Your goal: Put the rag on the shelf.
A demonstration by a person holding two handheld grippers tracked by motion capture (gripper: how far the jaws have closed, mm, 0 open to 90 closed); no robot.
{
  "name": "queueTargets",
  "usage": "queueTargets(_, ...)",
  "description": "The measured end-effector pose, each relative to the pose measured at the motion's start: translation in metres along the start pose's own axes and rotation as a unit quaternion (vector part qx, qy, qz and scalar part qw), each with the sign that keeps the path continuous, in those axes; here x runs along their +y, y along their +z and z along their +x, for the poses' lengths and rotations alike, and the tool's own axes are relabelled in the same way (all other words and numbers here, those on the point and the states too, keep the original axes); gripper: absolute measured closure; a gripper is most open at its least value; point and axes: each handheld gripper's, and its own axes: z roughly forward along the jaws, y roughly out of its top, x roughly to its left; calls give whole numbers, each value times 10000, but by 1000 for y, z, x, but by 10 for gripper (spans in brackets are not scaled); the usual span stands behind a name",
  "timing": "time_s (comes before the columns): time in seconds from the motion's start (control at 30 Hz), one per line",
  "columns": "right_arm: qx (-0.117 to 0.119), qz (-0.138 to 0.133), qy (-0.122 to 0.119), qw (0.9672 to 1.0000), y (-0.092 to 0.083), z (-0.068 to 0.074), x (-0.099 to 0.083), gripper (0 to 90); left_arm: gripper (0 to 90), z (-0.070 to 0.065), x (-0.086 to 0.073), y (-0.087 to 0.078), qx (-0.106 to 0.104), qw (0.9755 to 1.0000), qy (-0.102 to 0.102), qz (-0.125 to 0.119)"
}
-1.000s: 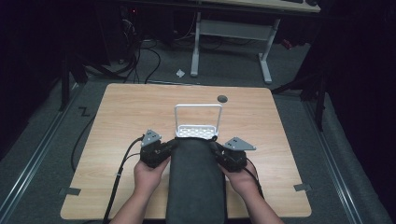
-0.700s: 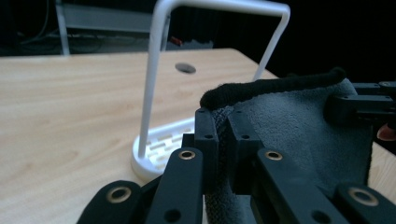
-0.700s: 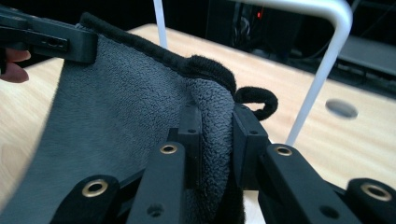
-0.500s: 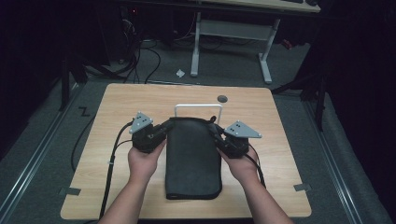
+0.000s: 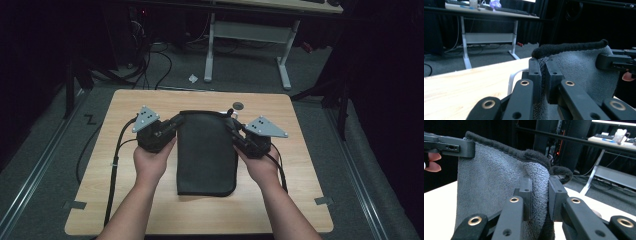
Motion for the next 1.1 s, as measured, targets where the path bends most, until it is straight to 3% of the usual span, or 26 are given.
queueTargets(0.53,-147,-372,-187,9990,-7,-6,38,767,851,-5,38,-2,-22,9990,261,-373)
queueTargets(0.77,-210,-449,-234,9985,-5,-11,47,768,851,-1,48,4,-23,9986,345,-413)
queueTargets(1.0,-225,-410,-264,9986,6,-17,50,768,851,10,52,18,32,9990,325,-291)
queueTargets(1.1,-234,-371,-219,9988,16,-23,50,767,850,15,57,26,80,9985,477,-251)
